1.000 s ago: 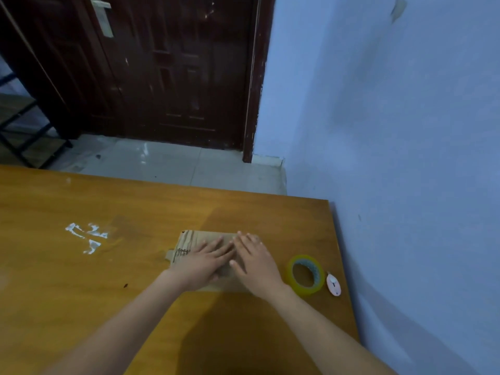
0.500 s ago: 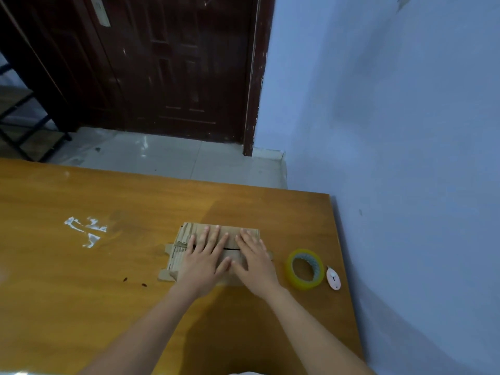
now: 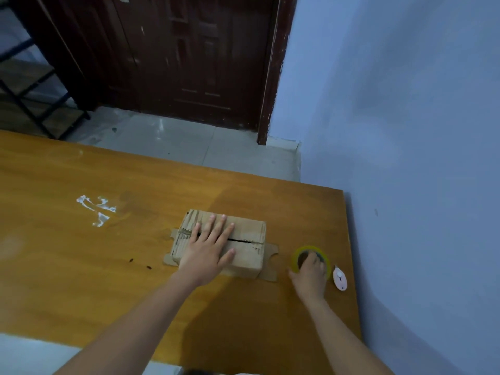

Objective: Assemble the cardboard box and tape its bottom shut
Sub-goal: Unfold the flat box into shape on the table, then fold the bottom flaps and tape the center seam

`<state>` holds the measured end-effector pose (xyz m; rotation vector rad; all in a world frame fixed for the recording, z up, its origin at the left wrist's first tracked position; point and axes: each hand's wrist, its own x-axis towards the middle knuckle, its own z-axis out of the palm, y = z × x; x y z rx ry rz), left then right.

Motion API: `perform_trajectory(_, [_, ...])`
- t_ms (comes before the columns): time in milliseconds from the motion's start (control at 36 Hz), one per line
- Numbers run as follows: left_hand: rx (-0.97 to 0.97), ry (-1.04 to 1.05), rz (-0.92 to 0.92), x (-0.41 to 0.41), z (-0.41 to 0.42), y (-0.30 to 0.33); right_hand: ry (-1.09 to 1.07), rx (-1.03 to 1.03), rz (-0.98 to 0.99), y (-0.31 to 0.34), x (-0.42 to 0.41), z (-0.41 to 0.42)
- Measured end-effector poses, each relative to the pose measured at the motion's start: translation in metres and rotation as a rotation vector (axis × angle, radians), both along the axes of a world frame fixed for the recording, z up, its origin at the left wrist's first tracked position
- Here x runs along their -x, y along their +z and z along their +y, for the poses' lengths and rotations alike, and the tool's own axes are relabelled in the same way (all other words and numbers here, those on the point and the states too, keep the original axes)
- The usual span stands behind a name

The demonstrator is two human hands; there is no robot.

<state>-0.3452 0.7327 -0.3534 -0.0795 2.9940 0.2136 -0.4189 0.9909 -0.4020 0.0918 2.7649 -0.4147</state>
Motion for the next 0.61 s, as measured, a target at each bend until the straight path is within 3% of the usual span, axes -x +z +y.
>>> perform_trajectory(83, [0.005, 0.001, 0.004, 0.000, -0.001, -0.001, 0.054, 0.065, -0.059, 0.003, 0.006, -0.007])
perform_trajectory(306, [-0.008, 0.003, -0.002, 0.000, -0.001, -0.001, 0.119, -0.041, -0.259, 0.005, 0.034, -0.012])
perform_trajectory(472, [-0.003, -0.001, -0.007, 0.001, -0.002, -0.002, 0.182, 0.005, -0.173, 0.005, 0.025, -0.010])
perform_trajectory(611, [-0.002, -0.005, -0.007, 0.000, -0.002, 0.000, 0.110, 0.122, -0.063, 0.014, 0.019, -0.005])
